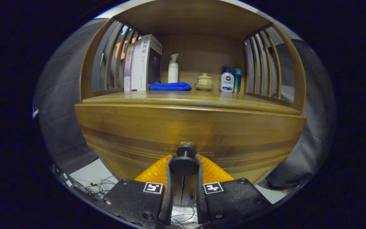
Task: Pull open the drawer, take out the items inside it, and place them on the countertop above the cabinet.
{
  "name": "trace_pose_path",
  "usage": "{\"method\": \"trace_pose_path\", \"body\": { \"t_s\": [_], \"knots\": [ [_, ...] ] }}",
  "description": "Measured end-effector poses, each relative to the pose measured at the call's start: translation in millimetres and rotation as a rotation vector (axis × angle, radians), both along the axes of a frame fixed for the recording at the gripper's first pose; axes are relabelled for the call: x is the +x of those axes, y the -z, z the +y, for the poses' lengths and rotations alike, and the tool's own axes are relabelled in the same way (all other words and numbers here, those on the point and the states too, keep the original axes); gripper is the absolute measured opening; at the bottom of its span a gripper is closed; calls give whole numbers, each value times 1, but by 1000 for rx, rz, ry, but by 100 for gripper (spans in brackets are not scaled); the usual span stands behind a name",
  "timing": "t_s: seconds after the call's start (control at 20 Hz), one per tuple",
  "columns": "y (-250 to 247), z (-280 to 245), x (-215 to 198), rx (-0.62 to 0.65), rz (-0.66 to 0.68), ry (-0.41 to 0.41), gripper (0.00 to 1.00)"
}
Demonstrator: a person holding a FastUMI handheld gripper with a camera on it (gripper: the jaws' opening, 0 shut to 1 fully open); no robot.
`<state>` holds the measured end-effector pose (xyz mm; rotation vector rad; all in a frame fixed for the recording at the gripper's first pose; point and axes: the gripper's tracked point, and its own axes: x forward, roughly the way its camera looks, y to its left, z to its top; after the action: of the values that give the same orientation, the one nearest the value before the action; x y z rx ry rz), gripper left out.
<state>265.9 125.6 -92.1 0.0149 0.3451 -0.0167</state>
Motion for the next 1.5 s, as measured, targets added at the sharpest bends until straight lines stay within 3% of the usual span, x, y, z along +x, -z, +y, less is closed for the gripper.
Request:
{"method": "trace_pose_path", "body": {
  "t_s": [0.85,1.5],
  "knots": [
    [1,4,-108,30,-17,-32,32],
    [11,4,-149,16,-31,-42,32]
  ]
}}
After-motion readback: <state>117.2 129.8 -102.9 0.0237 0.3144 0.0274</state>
